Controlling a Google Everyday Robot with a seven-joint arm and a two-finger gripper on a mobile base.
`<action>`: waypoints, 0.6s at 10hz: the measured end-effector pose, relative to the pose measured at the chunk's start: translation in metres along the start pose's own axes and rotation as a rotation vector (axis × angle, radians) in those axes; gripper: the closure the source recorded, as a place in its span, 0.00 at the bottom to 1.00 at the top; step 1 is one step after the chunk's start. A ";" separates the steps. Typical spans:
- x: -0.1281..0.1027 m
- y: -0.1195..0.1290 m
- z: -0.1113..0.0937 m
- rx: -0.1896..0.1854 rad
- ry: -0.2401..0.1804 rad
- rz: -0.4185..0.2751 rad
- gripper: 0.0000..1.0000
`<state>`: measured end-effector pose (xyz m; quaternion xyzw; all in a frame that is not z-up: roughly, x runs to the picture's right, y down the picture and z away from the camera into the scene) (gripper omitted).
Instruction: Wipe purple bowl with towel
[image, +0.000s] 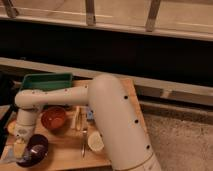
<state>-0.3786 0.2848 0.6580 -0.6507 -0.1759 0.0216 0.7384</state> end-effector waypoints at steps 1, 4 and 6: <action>0.010 0.001 -0.001 0.001 0.005 0.025 1.00; 0.037 -0.014 -0.021 0.018 0.026 0.084 1.00; 0.056 -0.036 -0.046 0.049 0.042 0.131 1.00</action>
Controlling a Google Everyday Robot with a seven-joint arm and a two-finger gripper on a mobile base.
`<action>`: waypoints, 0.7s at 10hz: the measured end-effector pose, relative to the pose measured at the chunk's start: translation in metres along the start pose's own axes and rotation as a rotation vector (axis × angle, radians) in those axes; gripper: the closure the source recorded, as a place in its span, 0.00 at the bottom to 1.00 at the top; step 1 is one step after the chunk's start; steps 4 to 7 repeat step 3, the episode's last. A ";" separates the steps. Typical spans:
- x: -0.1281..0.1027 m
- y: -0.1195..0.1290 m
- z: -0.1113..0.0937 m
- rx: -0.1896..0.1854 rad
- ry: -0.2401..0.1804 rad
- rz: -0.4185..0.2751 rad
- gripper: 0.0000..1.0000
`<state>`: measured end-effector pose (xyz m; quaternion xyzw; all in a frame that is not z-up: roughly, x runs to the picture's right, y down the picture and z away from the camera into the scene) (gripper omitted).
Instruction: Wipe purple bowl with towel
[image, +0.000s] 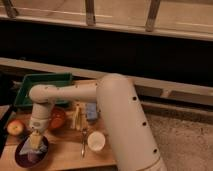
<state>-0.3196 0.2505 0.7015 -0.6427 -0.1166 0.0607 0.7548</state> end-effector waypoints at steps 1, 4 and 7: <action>0.001 -0.007 -0.009 0.018 0.001 0.004 1.00; -0.011 -0.011 -0.017 0.035 -0.004 -0.025 1.00; -0.011 -0.011 -0.017 0.035 -0.004 -0.025 1.00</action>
